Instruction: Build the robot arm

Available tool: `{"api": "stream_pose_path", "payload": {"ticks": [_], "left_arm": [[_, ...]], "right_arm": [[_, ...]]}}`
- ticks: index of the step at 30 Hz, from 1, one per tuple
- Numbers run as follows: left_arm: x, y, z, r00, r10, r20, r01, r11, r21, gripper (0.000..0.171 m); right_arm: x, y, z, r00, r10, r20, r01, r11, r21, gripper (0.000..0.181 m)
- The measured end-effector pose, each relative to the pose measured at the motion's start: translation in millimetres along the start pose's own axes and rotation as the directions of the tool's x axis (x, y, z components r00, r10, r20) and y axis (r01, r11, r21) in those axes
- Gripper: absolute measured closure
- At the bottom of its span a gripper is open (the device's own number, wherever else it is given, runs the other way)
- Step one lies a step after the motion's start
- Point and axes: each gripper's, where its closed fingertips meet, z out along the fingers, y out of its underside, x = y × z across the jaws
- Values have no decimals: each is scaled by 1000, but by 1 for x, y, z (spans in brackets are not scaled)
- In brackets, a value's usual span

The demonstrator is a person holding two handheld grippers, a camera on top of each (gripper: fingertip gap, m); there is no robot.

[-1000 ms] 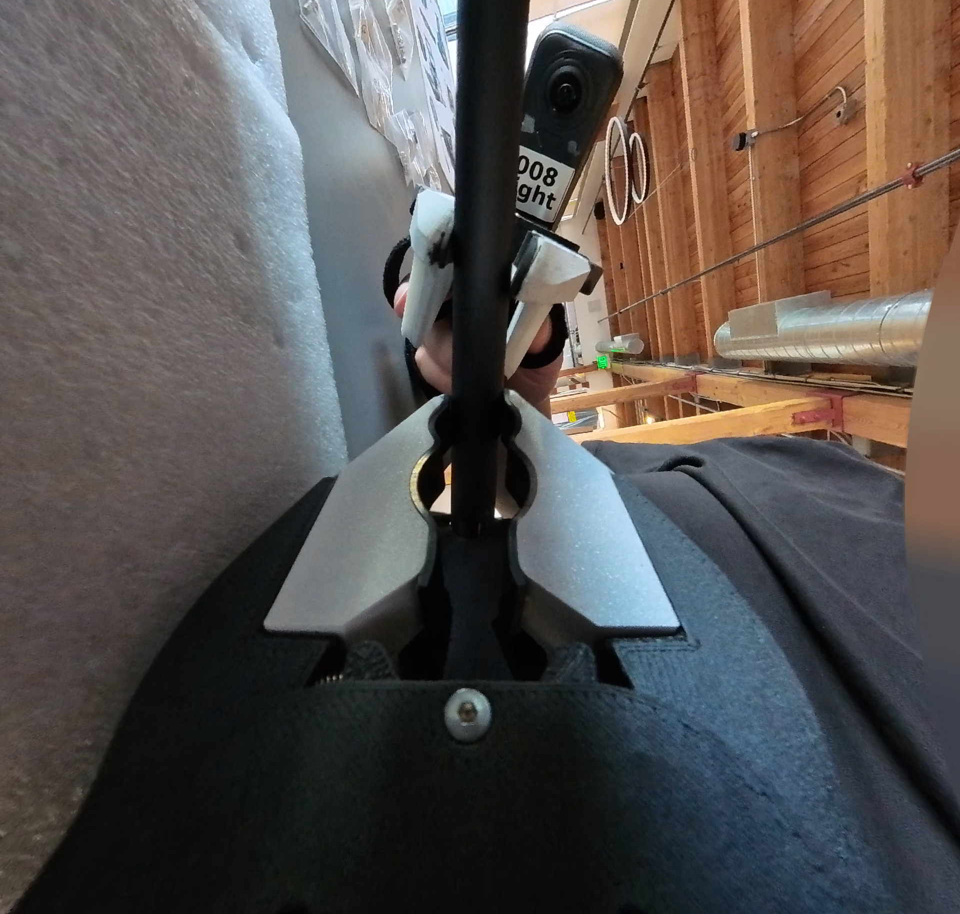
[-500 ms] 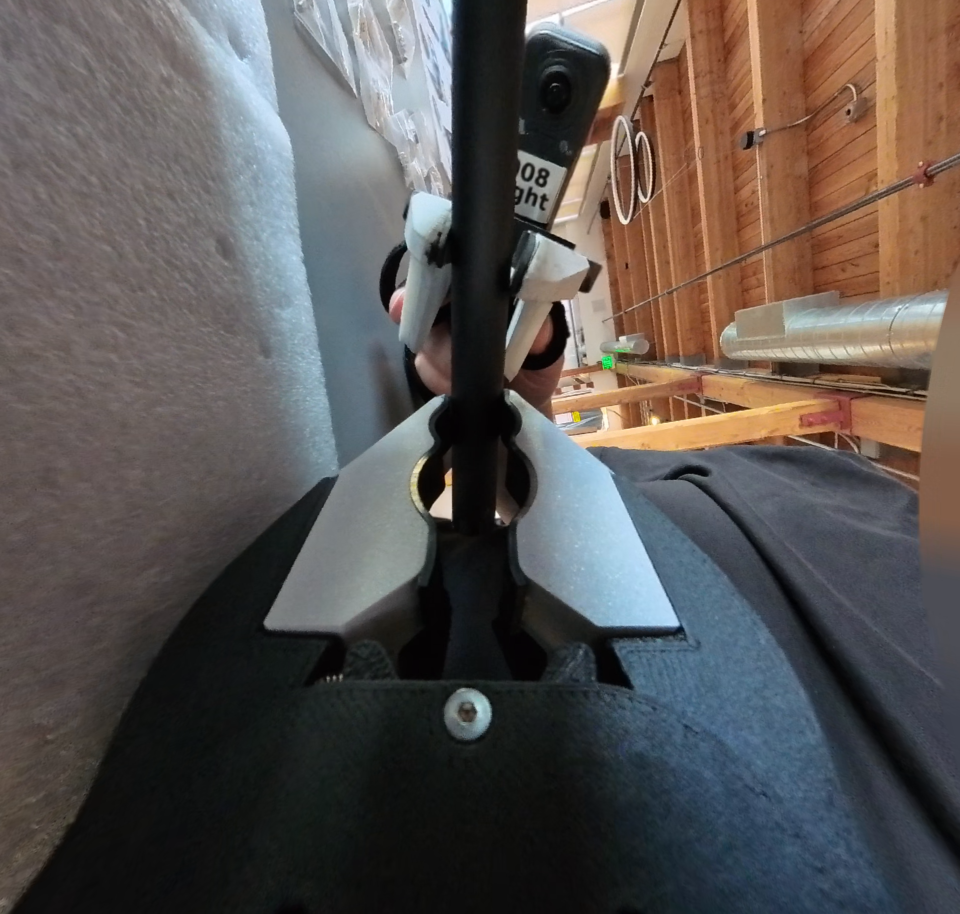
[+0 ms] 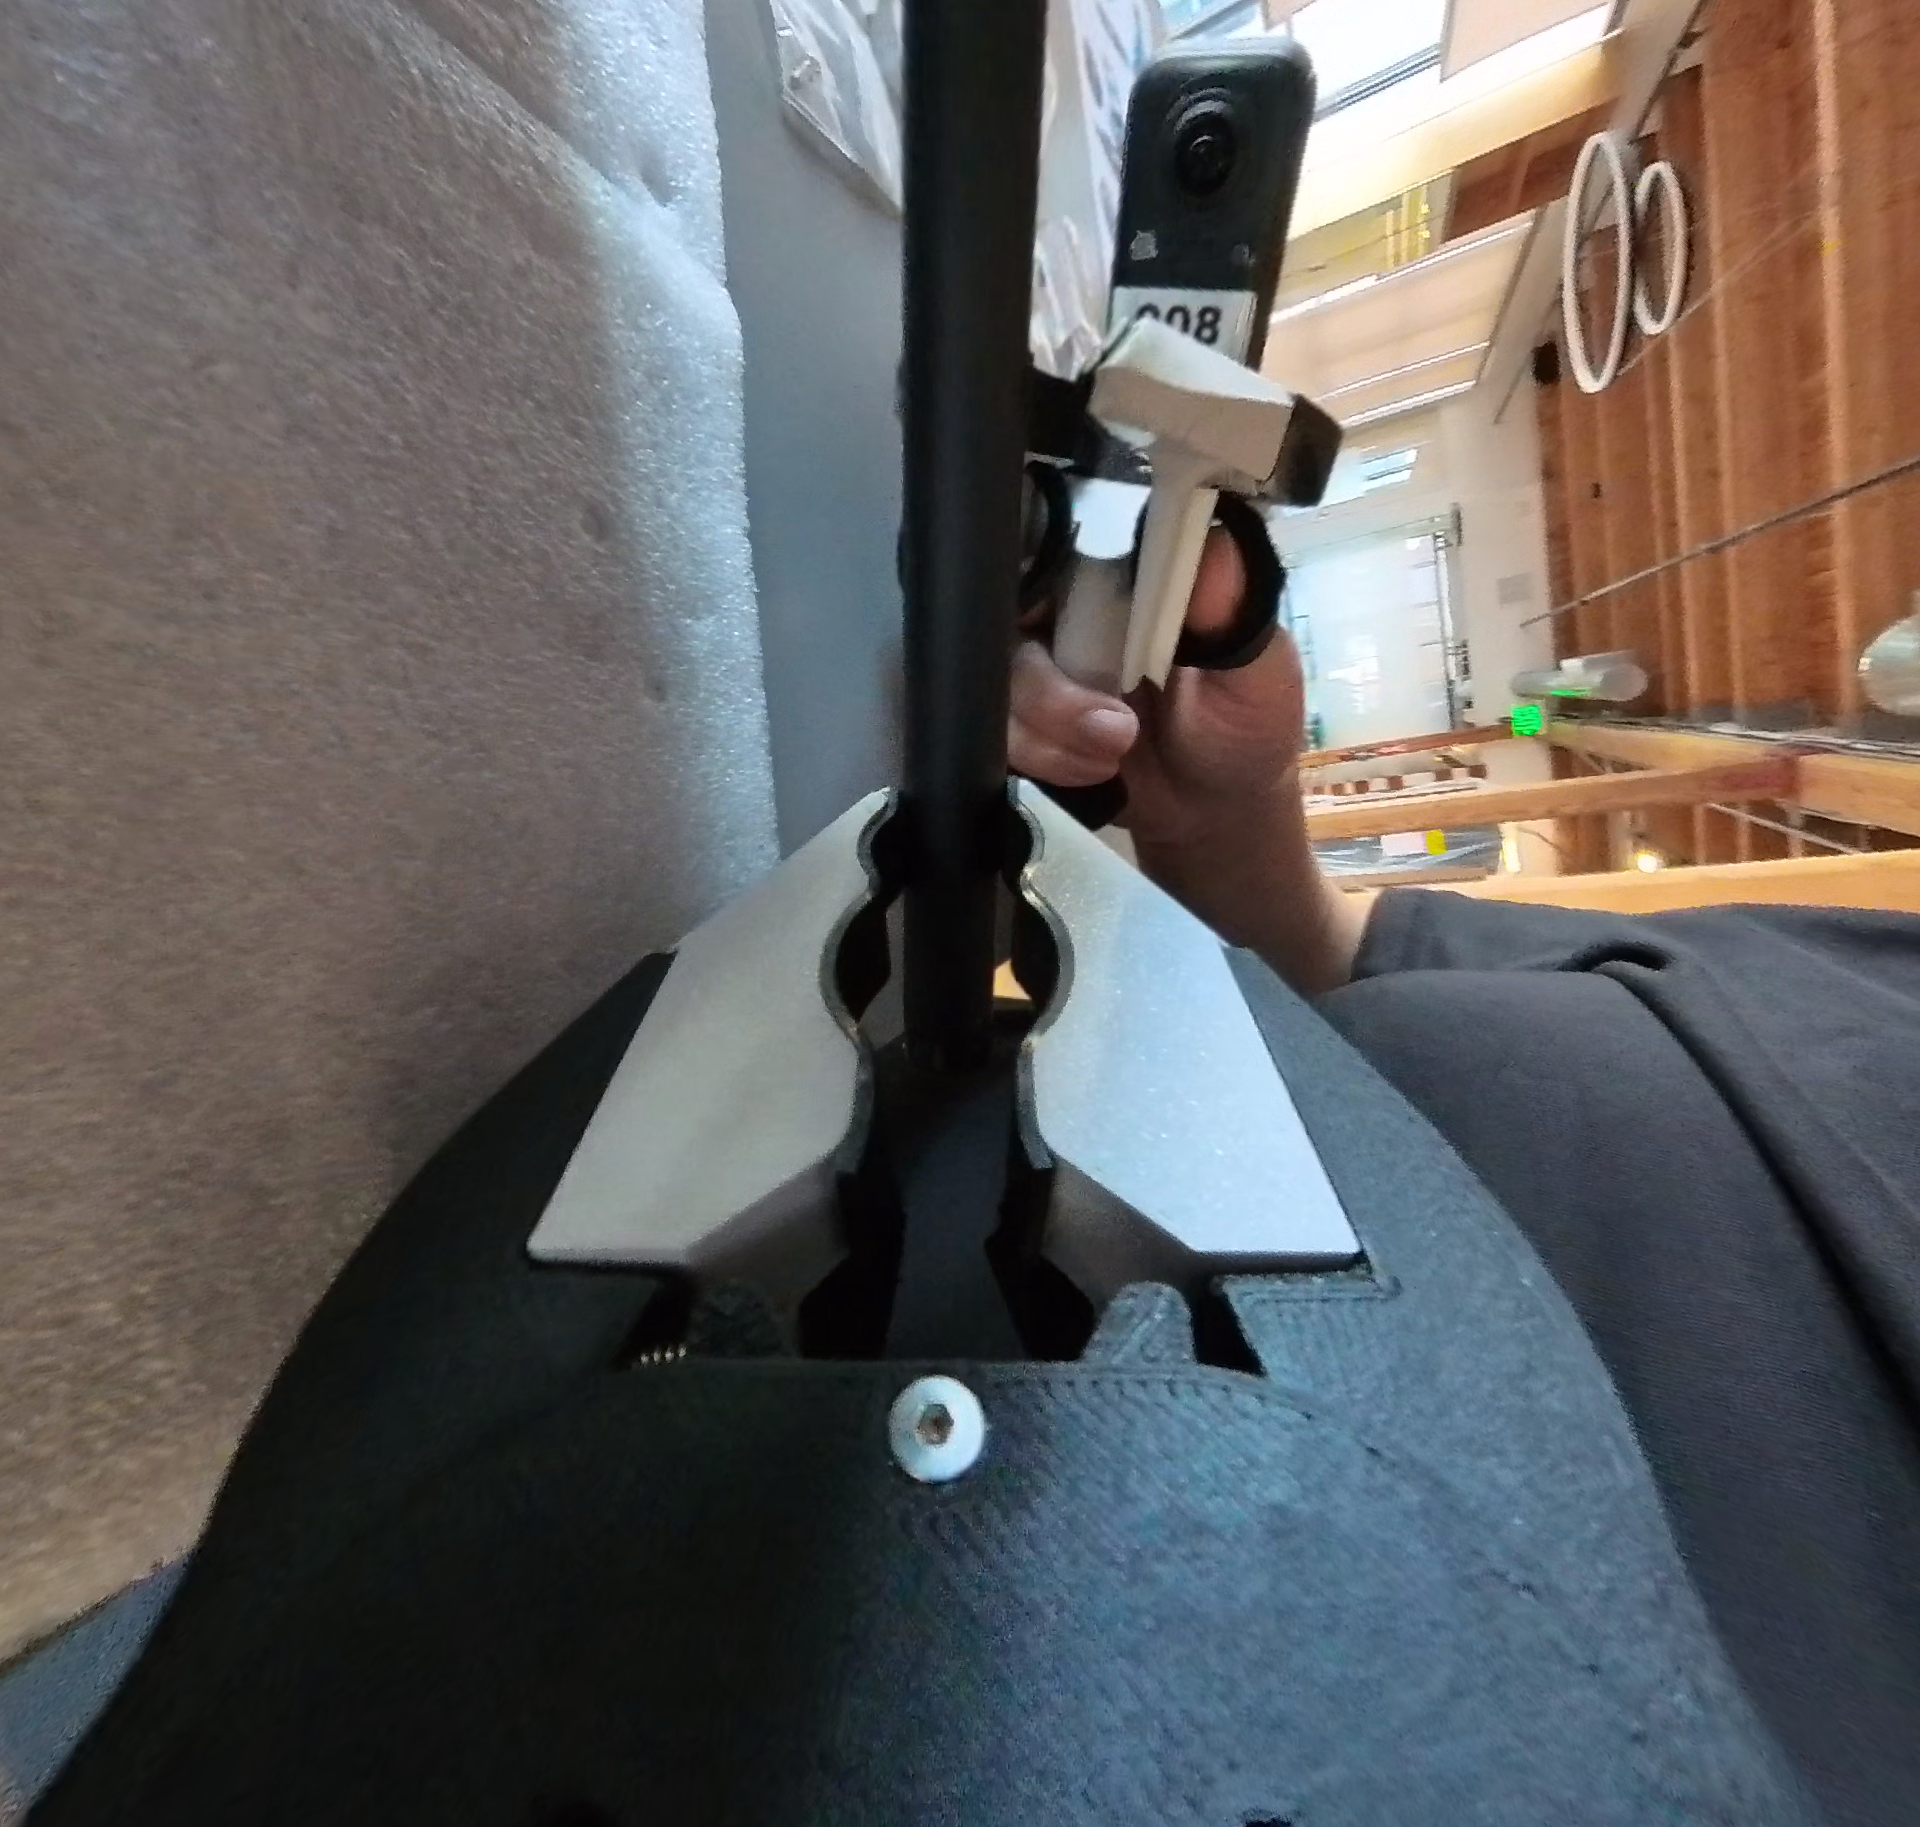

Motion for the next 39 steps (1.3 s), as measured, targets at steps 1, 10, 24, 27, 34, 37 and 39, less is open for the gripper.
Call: {"api": "stream_pose_path", "payload": {"ticks": [1, 10, 24, 27, 34, 37, 39], "left_arm": [[-1, 0, 0, 1000, 9, 20, -9, 1000, -1, 155], [10, -2, 0, 1000, 5, -12, -5, 1000, 15, 155], [17, -5, -7, 987, -36, -156, 50, 995, 88, 155], [16, -4, -3, 992, -24, -122, 33, 997, 76, 155], [16, -4, -3, 994, -23, -108, 31, 997, 68, 155], [17, -4, -2, 992, -30, -120, 37, 997, 61, 155], [18, -4, -2, 991, -32, -128, 39, 998, 57, 155]], "right_arm": [[0, -1, 1, 1000, 6, -2, -6, 1000, 3, 160], [-1, -3, 1, 974, 202, 106, -206, 978, 24, 167], [-3, -5, 2, 980, 164, 116, -170, 985, 39, 167], [-5, -5, 0, 986, 132, 105, -138, 989, 47, 162], [-8, 7, -4, 982, 147, 116, -149, 989, 4, 161], [-9, 10, -3, 981, 155, 120, -154, 988, -18, 161], [-9, 13, -2, 982, 147, 120, -144, 989, -40, 161]]}}
